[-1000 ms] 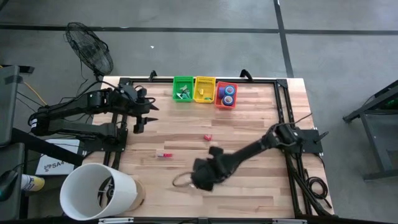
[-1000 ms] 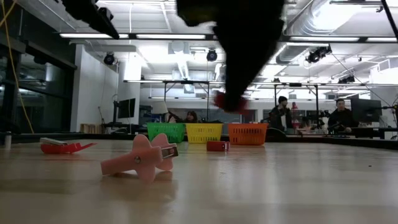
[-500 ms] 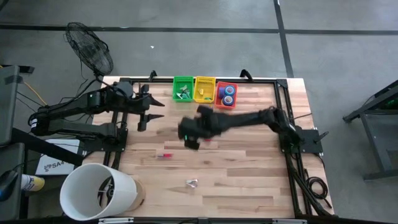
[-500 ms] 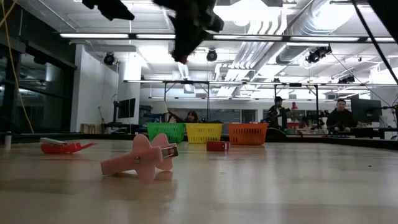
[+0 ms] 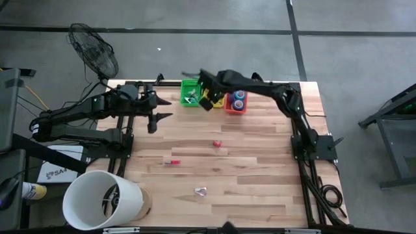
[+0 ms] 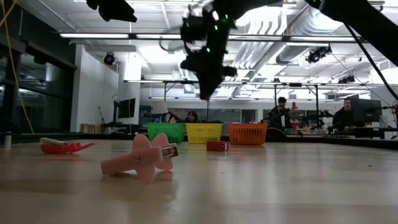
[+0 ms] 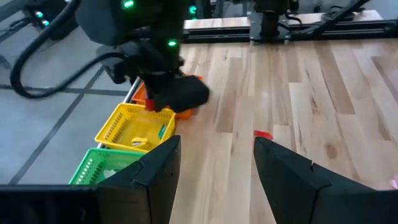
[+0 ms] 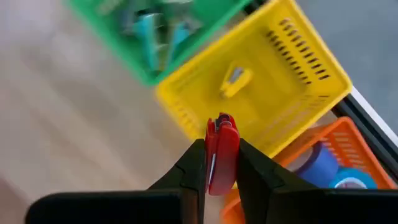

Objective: Pick and place Stapler, Stapler remover, tape
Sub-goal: Put the bottom red stapler into the yellow bin, then put the left red stapler into the yellow bin

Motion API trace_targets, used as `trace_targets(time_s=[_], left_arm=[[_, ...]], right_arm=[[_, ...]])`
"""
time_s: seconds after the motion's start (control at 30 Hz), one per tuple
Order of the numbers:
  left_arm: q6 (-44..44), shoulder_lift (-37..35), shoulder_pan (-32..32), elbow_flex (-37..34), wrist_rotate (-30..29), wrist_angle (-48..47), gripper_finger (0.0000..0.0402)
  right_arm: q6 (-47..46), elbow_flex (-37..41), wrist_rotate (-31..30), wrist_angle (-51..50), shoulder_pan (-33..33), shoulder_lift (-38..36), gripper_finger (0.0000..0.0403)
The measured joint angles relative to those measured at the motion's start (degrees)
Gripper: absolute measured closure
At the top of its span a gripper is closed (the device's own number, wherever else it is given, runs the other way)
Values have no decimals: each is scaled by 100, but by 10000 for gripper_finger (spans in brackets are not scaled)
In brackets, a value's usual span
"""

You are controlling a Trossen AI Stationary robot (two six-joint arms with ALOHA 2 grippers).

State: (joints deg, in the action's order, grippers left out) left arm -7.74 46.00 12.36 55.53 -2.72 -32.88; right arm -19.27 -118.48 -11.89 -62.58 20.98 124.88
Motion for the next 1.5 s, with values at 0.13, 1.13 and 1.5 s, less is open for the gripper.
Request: trace_targets(time_s=[0.13, 1.13, 1.5], left_arm=[[184, 0, 0, 0, -159, -7, 202], [622, 319, 0, 2, -2, -610, 202], [2, 1555, -177, 0, 1378, -1888, 202]], right_arm=[[-30, 472, 546, 699, 479, -4, 352], [584, 1623, 617, 1870, 751, -347, 158], [1289, 1618, 222, 1083, 749, -1713, 148]])
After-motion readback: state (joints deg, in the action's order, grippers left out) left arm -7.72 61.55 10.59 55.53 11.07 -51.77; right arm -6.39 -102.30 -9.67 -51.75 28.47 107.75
